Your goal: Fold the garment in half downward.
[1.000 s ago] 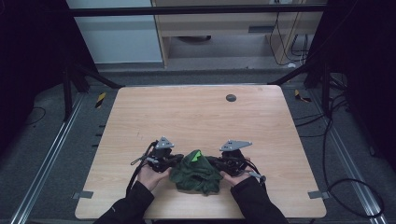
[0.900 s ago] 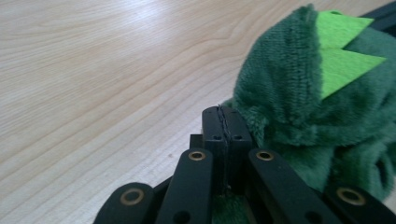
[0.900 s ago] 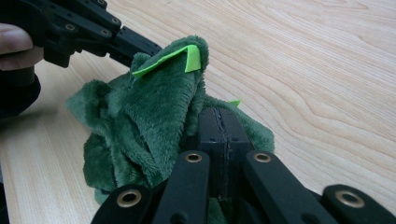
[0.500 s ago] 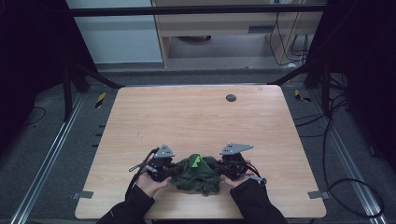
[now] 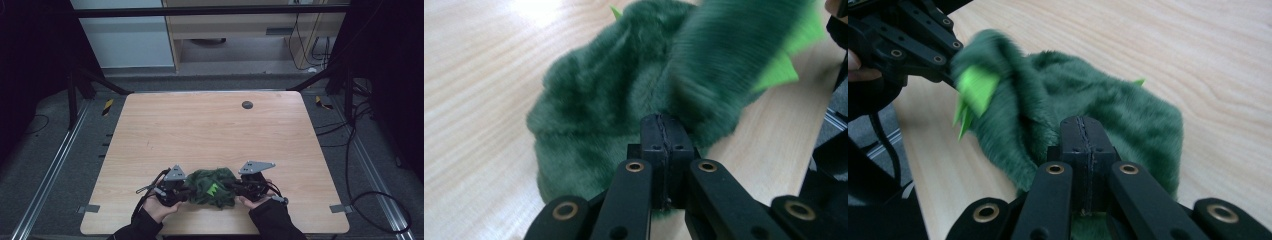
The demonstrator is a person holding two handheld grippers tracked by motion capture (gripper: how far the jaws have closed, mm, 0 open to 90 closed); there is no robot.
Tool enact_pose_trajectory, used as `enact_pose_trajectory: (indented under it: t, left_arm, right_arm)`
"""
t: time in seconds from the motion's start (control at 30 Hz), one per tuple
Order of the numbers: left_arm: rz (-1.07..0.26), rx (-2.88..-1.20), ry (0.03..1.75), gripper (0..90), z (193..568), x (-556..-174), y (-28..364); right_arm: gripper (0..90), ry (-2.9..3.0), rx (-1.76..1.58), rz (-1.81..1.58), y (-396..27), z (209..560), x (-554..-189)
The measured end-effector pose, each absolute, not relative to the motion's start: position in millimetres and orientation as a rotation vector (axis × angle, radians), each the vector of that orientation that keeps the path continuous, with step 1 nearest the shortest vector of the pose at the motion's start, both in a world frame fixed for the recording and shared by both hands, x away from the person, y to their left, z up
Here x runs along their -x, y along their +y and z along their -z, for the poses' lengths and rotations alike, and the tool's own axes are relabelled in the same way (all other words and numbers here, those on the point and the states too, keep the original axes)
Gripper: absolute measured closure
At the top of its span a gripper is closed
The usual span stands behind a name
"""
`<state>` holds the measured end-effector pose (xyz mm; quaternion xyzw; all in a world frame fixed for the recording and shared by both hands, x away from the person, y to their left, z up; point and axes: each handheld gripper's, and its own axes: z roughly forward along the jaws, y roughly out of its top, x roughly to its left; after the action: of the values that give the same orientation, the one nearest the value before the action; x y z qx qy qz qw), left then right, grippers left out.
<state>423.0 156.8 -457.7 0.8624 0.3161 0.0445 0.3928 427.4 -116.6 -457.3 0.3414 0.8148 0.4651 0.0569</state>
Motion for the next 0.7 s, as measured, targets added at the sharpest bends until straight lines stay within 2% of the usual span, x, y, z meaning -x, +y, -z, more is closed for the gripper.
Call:
enact_pose_trajectory:
  t: [0.53, 0.7]
  left_arm:
    - [-0.168, -2.158, 0.872, 88.5, 456.7, -417.5, 165.5]
    - [-0.161, -2.219, 0.897, 89.0, 470.5, -419.1, 161.6]
  right_arm:
    - [89.6, 2.453, -1.054, -1.396, -122.5, 458.6, -419.5]
    - [89.4, 2.499, -1.059, -1.344, -120.0, 467.0, -420.8]
